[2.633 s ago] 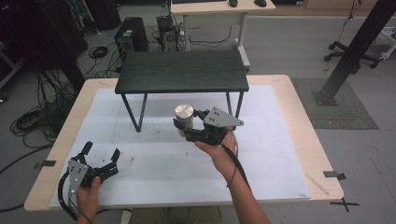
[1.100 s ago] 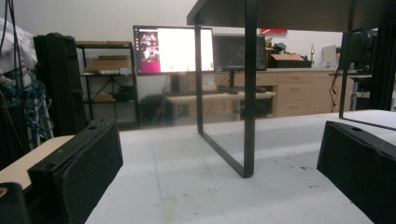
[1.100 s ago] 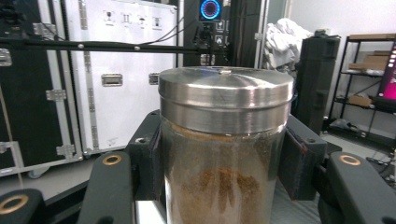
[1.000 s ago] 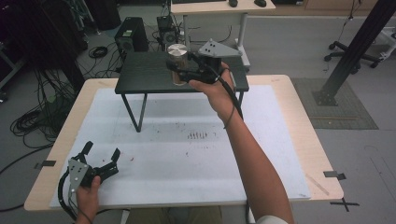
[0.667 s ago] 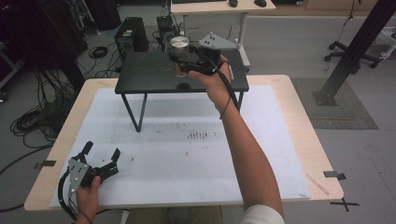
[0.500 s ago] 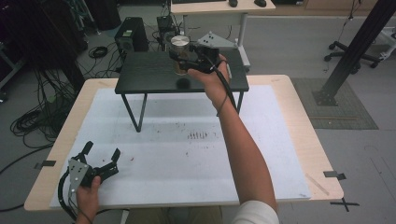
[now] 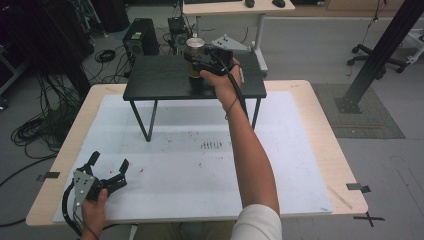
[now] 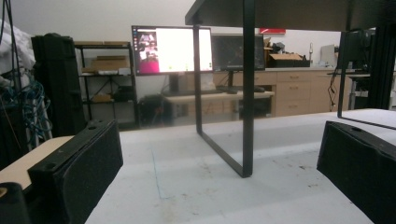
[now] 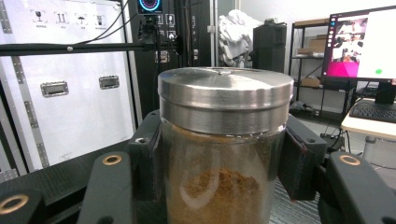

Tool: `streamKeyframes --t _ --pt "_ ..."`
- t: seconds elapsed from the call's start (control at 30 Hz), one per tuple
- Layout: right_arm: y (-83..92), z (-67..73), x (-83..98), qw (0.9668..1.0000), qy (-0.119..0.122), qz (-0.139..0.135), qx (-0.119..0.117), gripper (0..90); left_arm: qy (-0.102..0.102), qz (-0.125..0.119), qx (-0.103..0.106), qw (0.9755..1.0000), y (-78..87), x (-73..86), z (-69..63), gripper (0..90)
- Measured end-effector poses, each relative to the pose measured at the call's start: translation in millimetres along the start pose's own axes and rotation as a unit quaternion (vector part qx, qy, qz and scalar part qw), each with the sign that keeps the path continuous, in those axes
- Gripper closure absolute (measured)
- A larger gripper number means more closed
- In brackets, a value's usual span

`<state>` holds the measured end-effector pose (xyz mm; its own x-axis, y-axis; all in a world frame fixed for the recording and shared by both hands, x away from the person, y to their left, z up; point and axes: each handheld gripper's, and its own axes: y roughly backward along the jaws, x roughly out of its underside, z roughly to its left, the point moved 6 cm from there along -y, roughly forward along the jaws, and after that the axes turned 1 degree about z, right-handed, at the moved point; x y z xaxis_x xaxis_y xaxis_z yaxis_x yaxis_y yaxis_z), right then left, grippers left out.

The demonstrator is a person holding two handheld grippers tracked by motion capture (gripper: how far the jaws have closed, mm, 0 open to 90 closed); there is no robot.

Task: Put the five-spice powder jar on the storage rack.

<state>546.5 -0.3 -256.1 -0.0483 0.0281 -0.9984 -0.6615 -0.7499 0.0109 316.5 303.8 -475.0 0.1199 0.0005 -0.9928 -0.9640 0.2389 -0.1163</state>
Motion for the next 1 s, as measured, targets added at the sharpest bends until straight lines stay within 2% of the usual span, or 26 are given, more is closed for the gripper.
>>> streamKeyframes --t 0.53,0.77,1.0 --pt "-2.6 -4.2 5.4 1.0000 -0.004 0.001 0.001 43.2 0.000 -0.001 -0.002 1.0000 0.1 -0.1 0.1 0.4" --pt "-4.5 -1.7 6.2 0.9999 0.016 0.005 0.002 43.2 0.000 -0.002 -0.003 1.0000 0.2 -0.1 0.2 0.4" --pt "-4.5 -1.0 6.4 0.9997 0.021 0.005 0.005 43.2 -0.001 -0.002 -0.004 1.0000 0.3 -0.1 0.2 0.5"
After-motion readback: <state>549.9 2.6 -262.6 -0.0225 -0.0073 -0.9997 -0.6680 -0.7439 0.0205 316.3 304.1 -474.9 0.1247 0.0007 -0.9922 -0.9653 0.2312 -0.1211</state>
